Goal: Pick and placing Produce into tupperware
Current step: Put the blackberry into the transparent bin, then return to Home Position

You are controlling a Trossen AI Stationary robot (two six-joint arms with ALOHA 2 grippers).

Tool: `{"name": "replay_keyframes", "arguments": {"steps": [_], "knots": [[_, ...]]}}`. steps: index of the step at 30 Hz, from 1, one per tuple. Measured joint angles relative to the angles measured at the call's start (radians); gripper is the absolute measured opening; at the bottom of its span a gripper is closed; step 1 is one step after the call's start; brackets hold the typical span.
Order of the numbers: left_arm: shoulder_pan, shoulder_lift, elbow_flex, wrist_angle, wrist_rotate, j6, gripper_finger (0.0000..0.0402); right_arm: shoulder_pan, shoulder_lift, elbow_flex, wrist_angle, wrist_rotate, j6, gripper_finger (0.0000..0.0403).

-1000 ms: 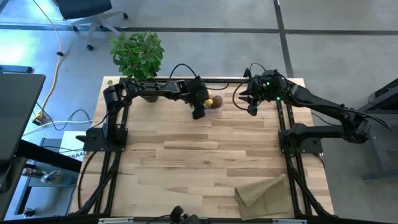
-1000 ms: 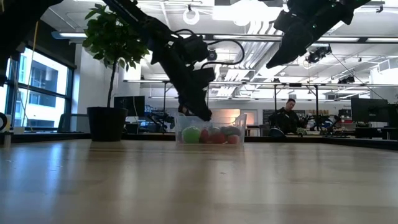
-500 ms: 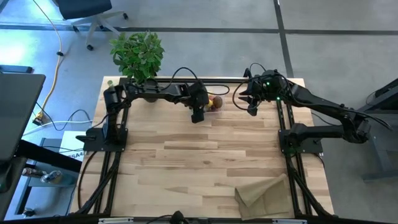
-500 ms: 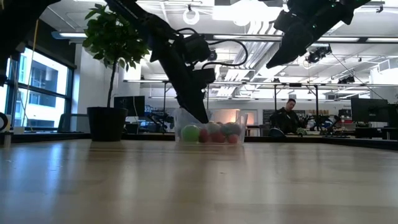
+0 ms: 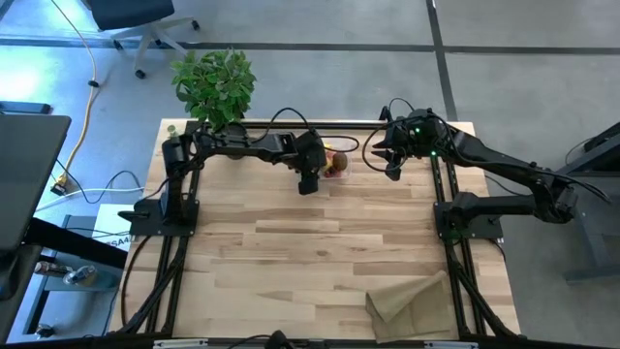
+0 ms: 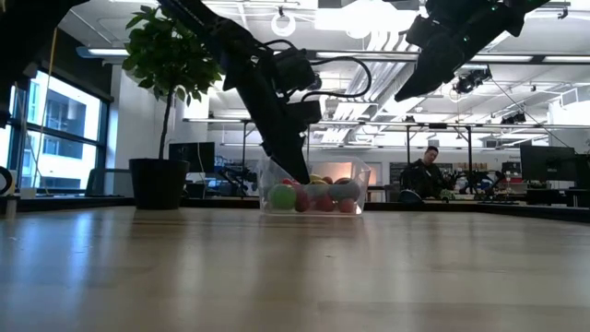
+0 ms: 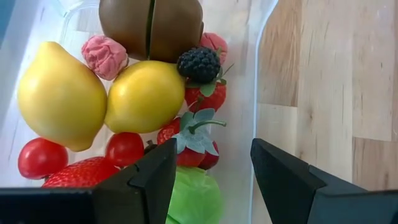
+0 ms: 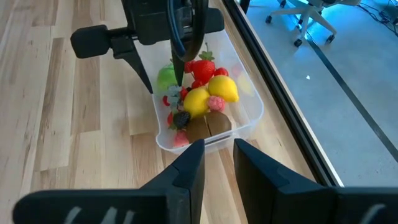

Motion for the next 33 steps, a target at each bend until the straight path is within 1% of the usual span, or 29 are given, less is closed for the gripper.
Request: {"name": "replay_keyframes", "arguments": {"steps": [16, 27, 33], "knots": [[-0.007, 0.000, 0.001, 0.008, 0.002, -0.001, 0.0198, 0.000, 0.000, 0.000, 0.000, 0.000, 0.000, 0.0076], [-0.008, -0.001, 0.069, -0.019, -0.030, 0.027, 0.0198, 0.000, 0.000, 0.000, 0.000, 0.000, 0.000, 0.0076], [-0.007, -0.001, 0.074, -0.026, -0.037, 0.034, 0.0198, 0.000, 0.000, 0.000, 0.000, 0.000, 0.000, 0.0076]]}}
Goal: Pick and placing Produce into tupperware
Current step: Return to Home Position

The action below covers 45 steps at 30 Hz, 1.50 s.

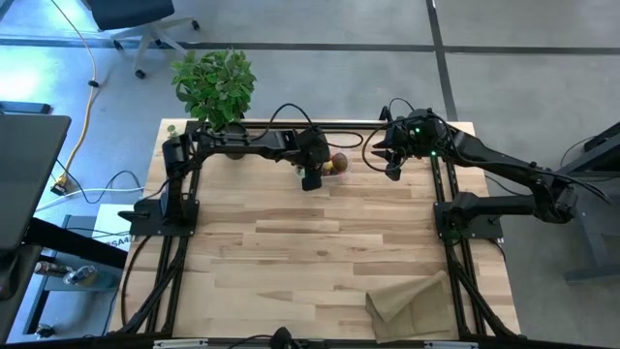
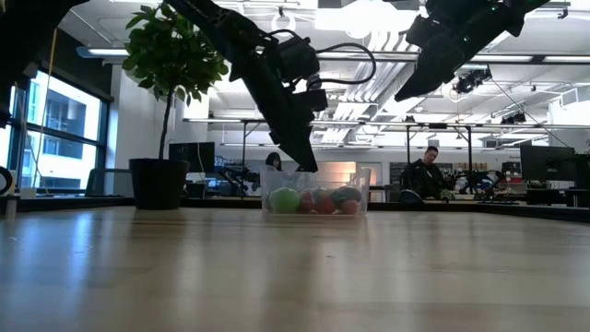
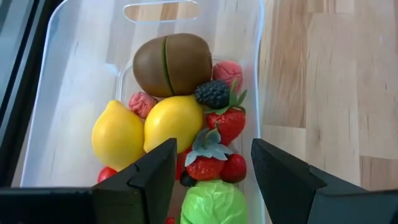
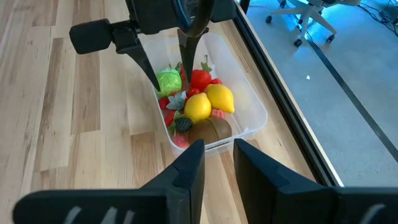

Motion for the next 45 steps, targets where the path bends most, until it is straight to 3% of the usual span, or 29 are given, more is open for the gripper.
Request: {"name": "replay_keyframes", "arguments": {"steps": [9, 22, 28, 39, 45], "knots": [[0.000, -0.001, 0.000, 0.002, 0.007, 0.000, 0.0185, 0.000, 0.000, 0.000, 0.000, 0.000, 0.000, 0.0076], [0.000, -0.130, 0.002, 0.003, 0.046, -0.008, 0.0008, 0.000, 0.000, 0.000, 0.000, 0.000, 0.000, 0.0076], [0.000, -0.244, 0.002, 0.007, 0.078, 0.002, 0.0015, 0.000, 0.000, 0.000, 0.000, 0.000, 0.000, 0.0076], [-0.001, -0.632, -0.001, -0.042, 0.111, 0.117, 0.0002, 0.000, 0.000, 0.000, 0.000, 0.000, 0.000, 0.0076], [-0.001, -0.840, -0.110, -0.001, 0.152, 0.132, 0.0002, 0.000, 0.000, 0.000, 0.000, 0.000, 0.000, 0.0076]]}}
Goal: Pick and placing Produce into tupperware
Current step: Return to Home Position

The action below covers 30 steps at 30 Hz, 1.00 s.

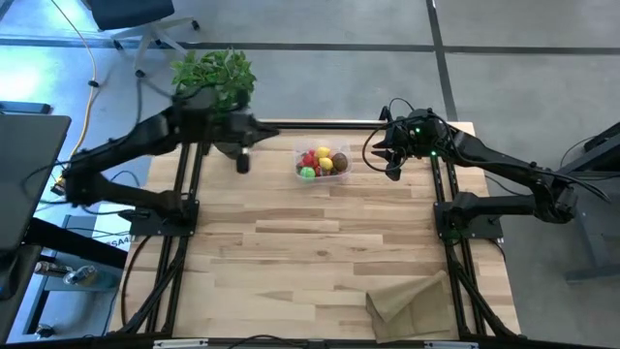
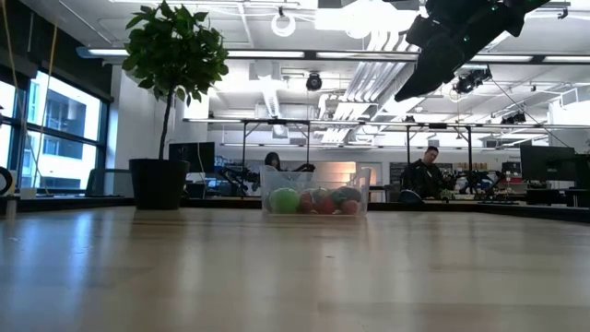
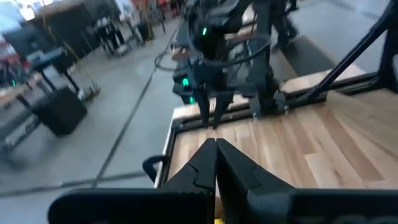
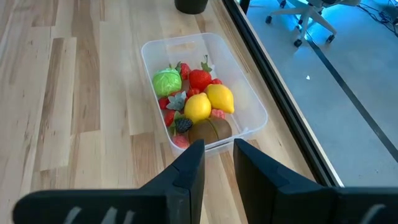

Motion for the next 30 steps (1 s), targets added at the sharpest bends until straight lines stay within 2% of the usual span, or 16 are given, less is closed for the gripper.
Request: {"name": "replay_keyframes", "arguments": {"steps": [7, 17, 26, 30], "knots": [[0.000, -0.263, -0.262, 0.223, 0.063, -0.013, 0.0001, 0.000, 0.000, 0.000, 0.000, 0.000, 0.000, 0.0076], [0.001, -0.538, -0.576, 0.418, 0.049, -0.139, 0.0000, 0.000, 0.000, 0.000, 0.000, 0.000, 0.000, 0.0076], [0.001, -0.767, -0.755, 0.452, -0.117, -0.181, 0.0000, 0.000, 0.000, 0.000, 0.000, 0.000, 0.000, 0.0076], [0.001, -0.840, -0.817, 0.445, -0.149, -0.194, 0.0000, 0.000, 0.000, 0.000, 0.000, 0.000, 0.000, 0.0076]]}}
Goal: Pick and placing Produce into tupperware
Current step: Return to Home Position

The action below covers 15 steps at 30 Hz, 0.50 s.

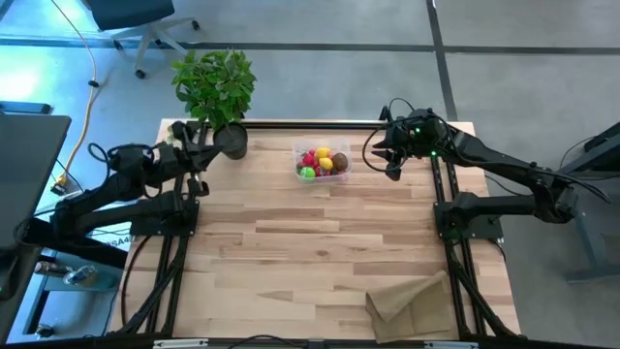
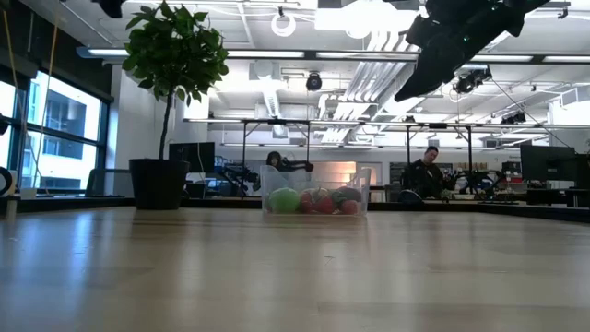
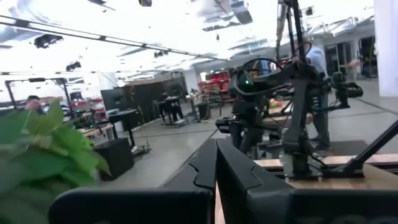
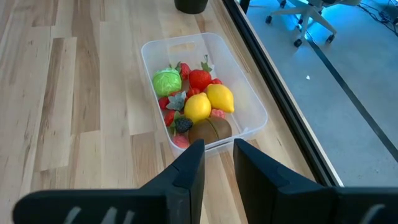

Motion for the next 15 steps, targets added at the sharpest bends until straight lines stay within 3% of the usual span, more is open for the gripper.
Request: {"name": "replay_keyframes", "arguments": {"steps": [7, 15], "knots": [[0.000, -0.081, -0.071, -0.139, -0.125, -0.052, 0.0000, 0.000, 0.000, 0.000, 0.000, 0.000, 0.000, 0.0076], [0.000, -0.141, -0.129, -0.103, -0.160, -0.030, 0.0000, 0.000, 0.000, 0.000, 0.000, 0.000, 0.000, 0.0076]]}}
